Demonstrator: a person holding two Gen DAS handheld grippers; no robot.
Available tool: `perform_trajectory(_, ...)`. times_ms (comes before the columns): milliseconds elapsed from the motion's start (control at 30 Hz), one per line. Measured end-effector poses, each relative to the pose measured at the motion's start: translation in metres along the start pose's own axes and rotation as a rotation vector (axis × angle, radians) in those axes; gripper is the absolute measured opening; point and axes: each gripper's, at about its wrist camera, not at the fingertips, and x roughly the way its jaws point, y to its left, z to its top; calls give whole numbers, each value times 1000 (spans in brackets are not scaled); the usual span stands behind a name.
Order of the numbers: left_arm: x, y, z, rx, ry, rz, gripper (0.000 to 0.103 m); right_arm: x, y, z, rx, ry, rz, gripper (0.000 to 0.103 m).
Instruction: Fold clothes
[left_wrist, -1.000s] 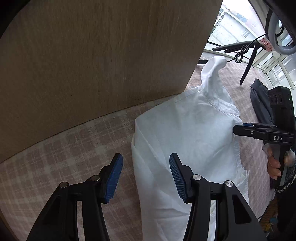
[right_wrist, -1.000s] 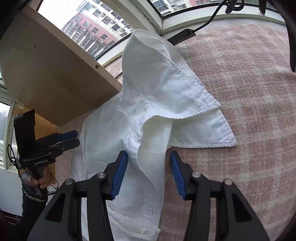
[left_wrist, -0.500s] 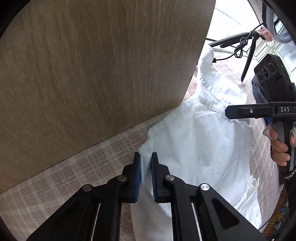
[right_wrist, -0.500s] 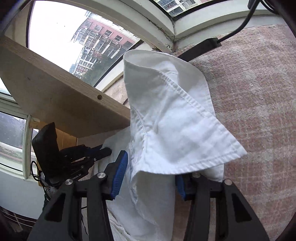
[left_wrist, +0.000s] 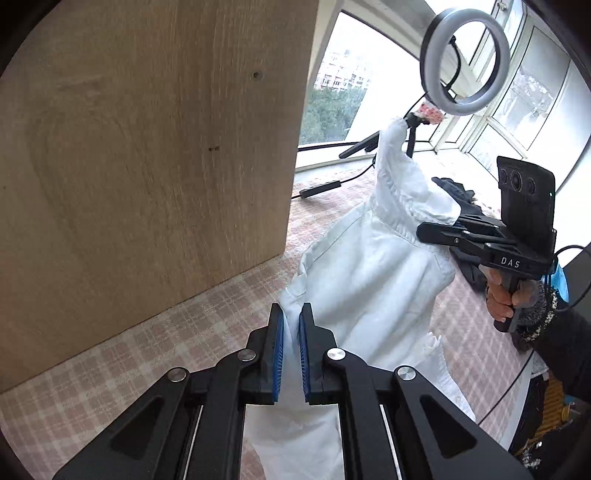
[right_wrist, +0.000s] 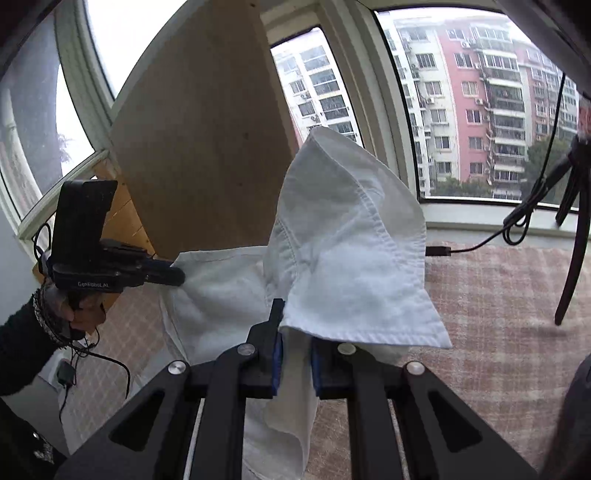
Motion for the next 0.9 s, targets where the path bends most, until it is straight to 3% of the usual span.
perform_trajectory(100,-24,-18,-23,36,-18,-8,7,-38,33,-18,-154,-65,-18,12)
perform_trajectory(200,-42,-38,-53,80,-9,-20,8,-69,63,-46,-265,-70,-41,14)
perform_trajectory(233,-45,-47,-67,103,10,-26,8,-77,72,-59,-281,-39,-47,15)
perform_trajectory(300,-39,-61,-100,120,84,-16,10,-94,90,-86,-303,37,-57,39)
perform_trajectory(367,-32,-69,-132,111,170,-9,14,-113,102,-115,-302,115,-69,53)
perform_trajectory(433,-39,-60,-167,41,257,-16,13,-132,110,-139,-273,181,-58,53)
perform_trajectory(500,-52,-55,-184,-9,270,-2,11,-152,107,-149,-193,218,-6,53)
perform_trajectory(600,-75,-54,-168,-30,162,-3,9,-170,93,-148,-15,163,40,53)
perform_trajectory(700,-76,-57,-134,14,67,10,13,-156,88,-126,113,126,62,52)
perform_trajectory(767,-58,-50,-111,-4,66,4,18,-134,91,-115,123,153,14,52)
perform_trajectory(900,-33,-8,-82,-174,140,19,23,-72,66,-103,226,278,-71,52)
